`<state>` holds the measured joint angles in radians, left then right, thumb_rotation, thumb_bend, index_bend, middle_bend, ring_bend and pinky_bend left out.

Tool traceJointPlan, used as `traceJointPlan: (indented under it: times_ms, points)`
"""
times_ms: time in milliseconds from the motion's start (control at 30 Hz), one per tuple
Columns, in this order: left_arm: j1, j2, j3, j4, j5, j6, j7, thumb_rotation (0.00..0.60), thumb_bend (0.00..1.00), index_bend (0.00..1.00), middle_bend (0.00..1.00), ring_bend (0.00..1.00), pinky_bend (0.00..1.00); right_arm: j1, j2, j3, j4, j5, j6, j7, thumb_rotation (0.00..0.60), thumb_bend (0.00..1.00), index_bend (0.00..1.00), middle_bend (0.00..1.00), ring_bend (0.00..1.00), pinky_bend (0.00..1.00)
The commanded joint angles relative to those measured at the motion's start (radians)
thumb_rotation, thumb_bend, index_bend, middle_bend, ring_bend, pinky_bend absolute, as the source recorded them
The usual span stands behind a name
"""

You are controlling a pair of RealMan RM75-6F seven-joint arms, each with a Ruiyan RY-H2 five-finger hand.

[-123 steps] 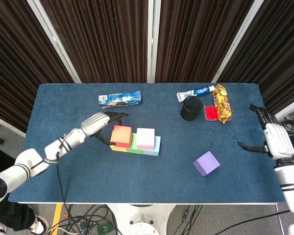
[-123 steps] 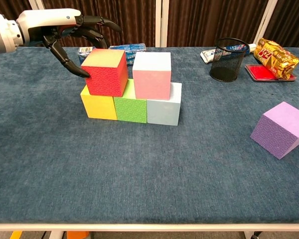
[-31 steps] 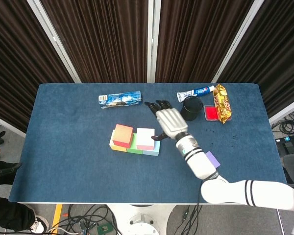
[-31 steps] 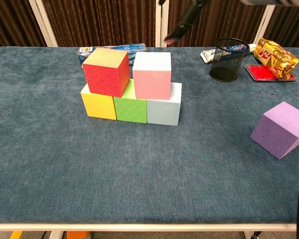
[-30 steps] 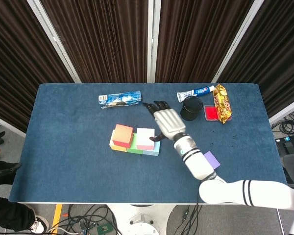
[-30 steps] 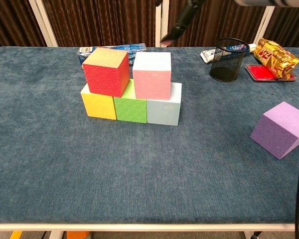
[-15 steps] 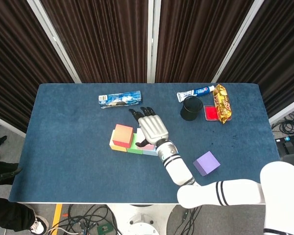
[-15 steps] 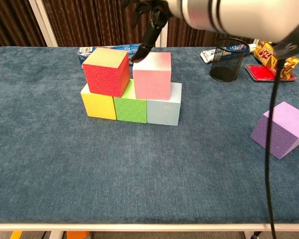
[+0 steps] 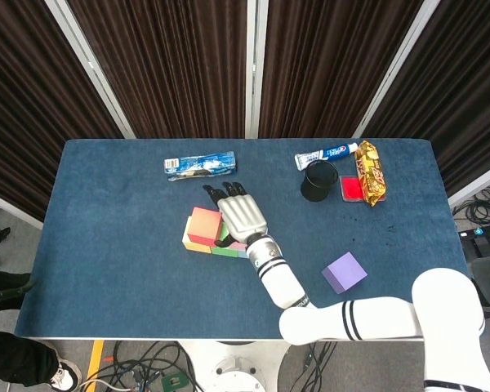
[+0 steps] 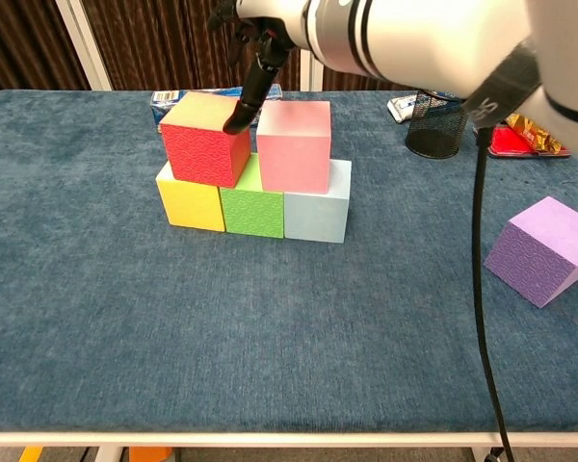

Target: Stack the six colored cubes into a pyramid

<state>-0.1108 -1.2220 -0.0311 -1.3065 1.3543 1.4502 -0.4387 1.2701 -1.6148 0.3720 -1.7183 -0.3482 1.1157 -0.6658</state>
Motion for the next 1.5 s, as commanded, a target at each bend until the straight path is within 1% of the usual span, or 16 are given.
traceJointPlan:
  times_ms: [33,200,333,633,867,1000,1200,1400,1500]
  points:
    - [0.002,-0.003,-0.003,0.006,0.004,-0.008,-0.002,0.600,0.00,0.10,0.11,0.00,0.14,0.012,-0.021,0.004,0.021,0.016,-0.001,-0.009,0.600,0.00,0.00,0.16,0.00,0.00]
    - [0.010,-0.003,-0.011,0.013,0.009,-0.011,-0.006,0.600,0.00,0.10,0.11,0.00,0.14,0.027,-0.044,0.011,0.046,0.029,-0.006,-0.021,0.600,0.00,0.00,0.19,0.00,0.00]
    - [0.014,-0.001,-0.016,0.015,0.017,-0.012,-0.012,0.600,0.00,0.10,0.11,0.00,0.14,0.030,-0.052,0.017,0.055,0.034,-0.017,-0.018,0.600,0.00,0.00,0.25,0.00,0.00]
    - [0.021,-0.011,-0.023,0.035,0.022,-0.029,-0.022,0.600,0.00,0.10,0.11,0.00,0.14,0.043,-0.088,0.021,0.098,0.036,-0.012,-0.027,0.600,0.00,0.00,0.32,0.00,0.00]
    - [0.026,-0.018,-0.024,0.047,0.030,-0.037,-0.022,0.600,0.00,0.10,0.11,0.00,0.14,0.044,-0.114,0.020,0.125,0.017,0.012,-0.037,0.600,0.06,0.00,0.40,0.00,0.00]
    - [0.025,-0.021,-0.027,0.051,0.036,-0.041,-0.021,0.600,0.00,0.10,0.11,0.00,0.14,0.037,-0.111,0.021,0.123,0.010,0.008,-0.039,0.600,0.08,0.00,0.41,0.00,0.00]
    - [0.026,-0.022,-0.031,0.051,0.039,-0.043,-0.018,0.600,0.00,0.10,0.11,0.00,0.14,0.022,-0.093,0.031,0.123,-0.025,-0.032,-0.010,0.600,0.08,0.00,0.42,0.01,0.00]
    - [0.027,-0.024,-0.034,0.056,0.041,-0.050,-0.018,0.600,0.00,0.10,0.11,0.00,0.14,0.011,-0.061,0.018,0.131,-0.068,-0.121,0.024,0.600,0.08,0.00,0.43,0.01,0.00]
    - [0.025,-0.026,-0.036,0.058,0.042,-0.055,-0.016,0.600,0.00,0.11,0.11,0.00,0.14,0.008,-0.045,0.012,0.132,-0.082,-0.144,0.034,0.600,0.08,0.00,0.43,0.01,0.00]
